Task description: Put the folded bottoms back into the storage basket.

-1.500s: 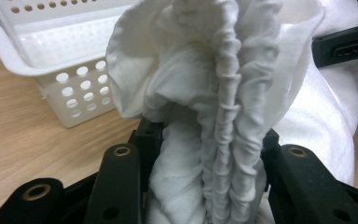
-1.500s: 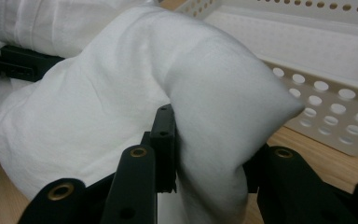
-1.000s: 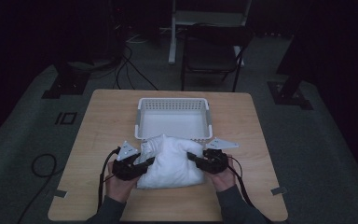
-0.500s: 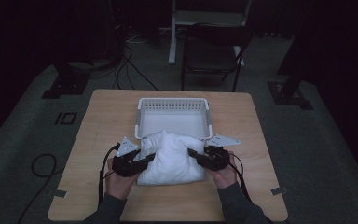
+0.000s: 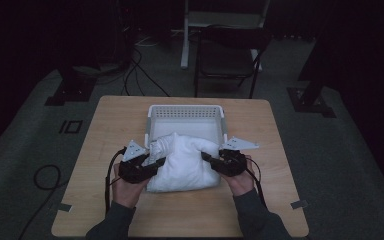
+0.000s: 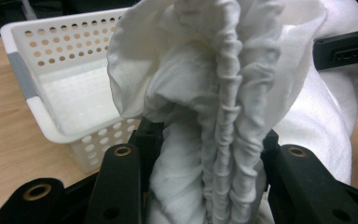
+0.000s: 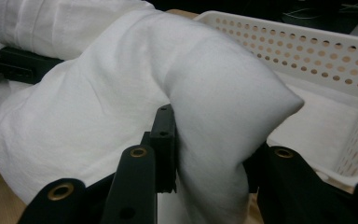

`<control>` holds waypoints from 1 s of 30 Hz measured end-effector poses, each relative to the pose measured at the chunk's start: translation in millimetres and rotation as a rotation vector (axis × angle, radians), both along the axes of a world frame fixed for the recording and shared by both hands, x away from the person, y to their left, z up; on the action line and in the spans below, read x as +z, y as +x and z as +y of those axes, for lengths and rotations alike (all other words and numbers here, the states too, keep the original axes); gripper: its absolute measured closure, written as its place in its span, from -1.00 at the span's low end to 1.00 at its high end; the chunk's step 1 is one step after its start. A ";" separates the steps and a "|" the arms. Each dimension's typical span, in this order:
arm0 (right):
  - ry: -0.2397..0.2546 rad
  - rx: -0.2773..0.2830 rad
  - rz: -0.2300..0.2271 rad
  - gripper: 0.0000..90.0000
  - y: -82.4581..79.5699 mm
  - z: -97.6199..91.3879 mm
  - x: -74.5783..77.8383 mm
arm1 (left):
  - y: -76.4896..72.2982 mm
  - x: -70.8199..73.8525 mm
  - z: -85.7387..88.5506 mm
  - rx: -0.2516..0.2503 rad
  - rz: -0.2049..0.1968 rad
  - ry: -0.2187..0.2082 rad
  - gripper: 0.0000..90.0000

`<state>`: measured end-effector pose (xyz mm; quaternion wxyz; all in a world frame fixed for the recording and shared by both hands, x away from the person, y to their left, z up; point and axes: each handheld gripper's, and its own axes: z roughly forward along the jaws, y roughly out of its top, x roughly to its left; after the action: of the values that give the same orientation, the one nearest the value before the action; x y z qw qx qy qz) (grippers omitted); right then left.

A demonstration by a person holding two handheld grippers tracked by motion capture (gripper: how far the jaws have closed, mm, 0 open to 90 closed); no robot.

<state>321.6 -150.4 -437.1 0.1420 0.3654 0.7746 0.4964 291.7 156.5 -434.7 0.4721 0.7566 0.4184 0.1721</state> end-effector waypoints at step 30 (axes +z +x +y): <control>0.006 -0.025 -0.023 0.51 26.8 4.7 18.6 | 29.0 11.8 4.4 0.013 -0.020 -0.027 0.32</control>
<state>348.4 -145.7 -418.5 0.1562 0.3696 0.7668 0.5010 320.7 161.0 -422.9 0.4854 0.7455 0.4209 0.1773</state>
